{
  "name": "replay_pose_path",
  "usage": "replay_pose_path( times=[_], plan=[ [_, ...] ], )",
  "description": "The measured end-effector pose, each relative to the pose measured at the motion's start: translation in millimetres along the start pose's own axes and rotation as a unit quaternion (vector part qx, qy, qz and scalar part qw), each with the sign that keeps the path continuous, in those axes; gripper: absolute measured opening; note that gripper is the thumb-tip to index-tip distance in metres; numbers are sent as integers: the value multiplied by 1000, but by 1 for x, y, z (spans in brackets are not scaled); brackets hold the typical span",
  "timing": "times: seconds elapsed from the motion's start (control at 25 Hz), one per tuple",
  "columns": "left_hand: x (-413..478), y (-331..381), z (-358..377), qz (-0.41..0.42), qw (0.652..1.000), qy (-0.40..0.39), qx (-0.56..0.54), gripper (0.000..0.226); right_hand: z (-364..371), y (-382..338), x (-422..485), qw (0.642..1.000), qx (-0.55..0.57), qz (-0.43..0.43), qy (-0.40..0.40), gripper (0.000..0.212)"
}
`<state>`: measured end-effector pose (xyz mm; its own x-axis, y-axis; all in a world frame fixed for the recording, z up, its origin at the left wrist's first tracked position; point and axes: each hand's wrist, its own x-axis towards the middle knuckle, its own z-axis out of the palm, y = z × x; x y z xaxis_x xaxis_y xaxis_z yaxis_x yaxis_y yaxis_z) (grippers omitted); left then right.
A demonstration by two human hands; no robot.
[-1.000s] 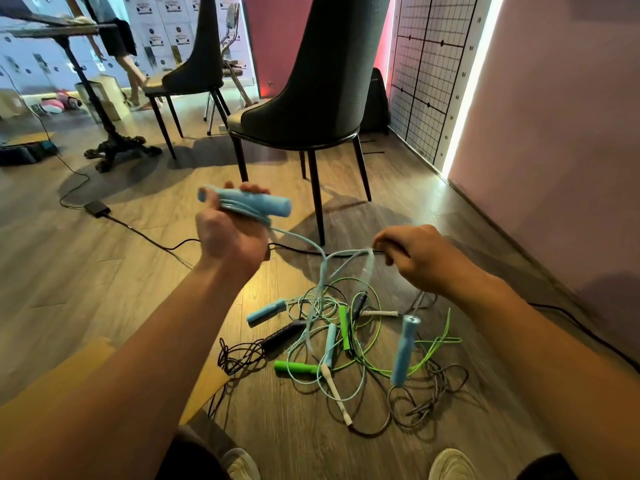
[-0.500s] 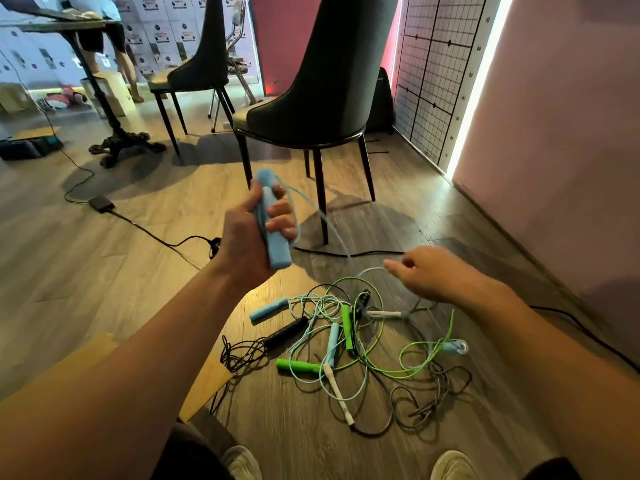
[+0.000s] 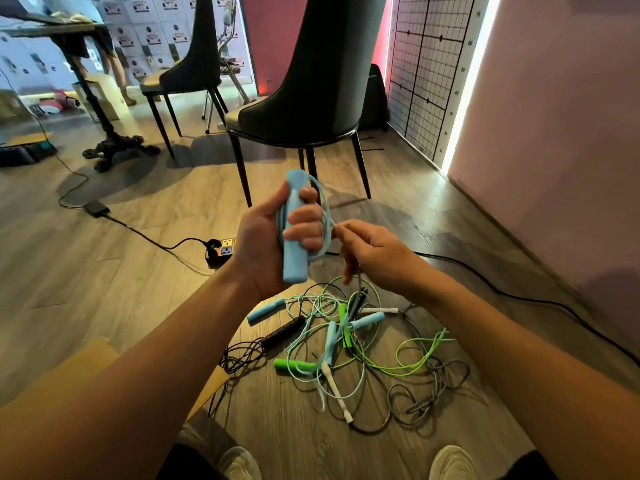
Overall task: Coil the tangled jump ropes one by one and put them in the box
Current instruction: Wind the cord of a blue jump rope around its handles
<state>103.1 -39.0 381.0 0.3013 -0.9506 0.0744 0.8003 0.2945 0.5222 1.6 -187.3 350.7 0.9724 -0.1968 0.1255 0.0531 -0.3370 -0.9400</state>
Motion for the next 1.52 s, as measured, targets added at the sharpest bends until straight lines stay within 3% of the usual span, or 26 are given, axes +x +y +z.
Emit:
replay_pose_path(
  times=[0.08, 0.16, 0.24, 0.32, 0.4, 0.48, 0.56, 0.72, 0.96, 1.04, 1.24, 1.32, 1.4, 1.52],
  plan=[
    [4, 1, 3, 89, 993, 38, -66, 31, 4, 3, -4, 997, -46, 45, -41, 27],
    [6, 7, 1, 206, 971, 117, -40, 24, 6, 4, -10, 983, -142, 85, -77, 33],
    [6, 16, -3, 290, 930, 227, 13, 21, 3, 1, -13, 966, -232, 90, -62, 41],
    [7, 18, -10, 309, 889, 332, 58, 22, 0, -7, -14, 965, -249, 80, -28, 49],
    [9, 14, -18, 310, 848, 388, 184, 20, 1, -13, -14, 948, -300, 85, -61, 48],
    [10, 10, -28, 309, 782, 355, 408, 11, 3, -15, -14, 922, -362, 103, -91, 43],
    [9, 8, -36, 256, 744, 262, 558, 8, -3, -17, -13, 918, -381, 100, -50, 41],
    [6, -5, -30, 56, 699, 173, 692, 22, -22, -10, -12, 901, -429, 52, 18, 44],
    [1, -15, -13, -240, 670, 147, 687, 68, -27, -11, -16, 861, -496, -81, 77, 30],
    [-1, -17, -8, -280, 710, 136, 631, 68, -30, -8, -14, 848, -512, -96, 91, 26],
    [-8, -4, -3, -249, 892, 72, 370, 61, -37, 1, -9, 841, -513, -95, 146, 25],
    [-7, 1, -2, -171, 955, 22, 243, 60, -33, -2, -7, 877, -440, -122, 146, 25],
    [-5, 7, -1, -69, 992, -38, 97, 57, -30, -5, -6, 911, -366, -134, 136, 27],
    [-4, 18, -9, 131, 991, 5, -25, 39, -30, -1, -5, 926, -353, -54, 120, 28]
  ],
)
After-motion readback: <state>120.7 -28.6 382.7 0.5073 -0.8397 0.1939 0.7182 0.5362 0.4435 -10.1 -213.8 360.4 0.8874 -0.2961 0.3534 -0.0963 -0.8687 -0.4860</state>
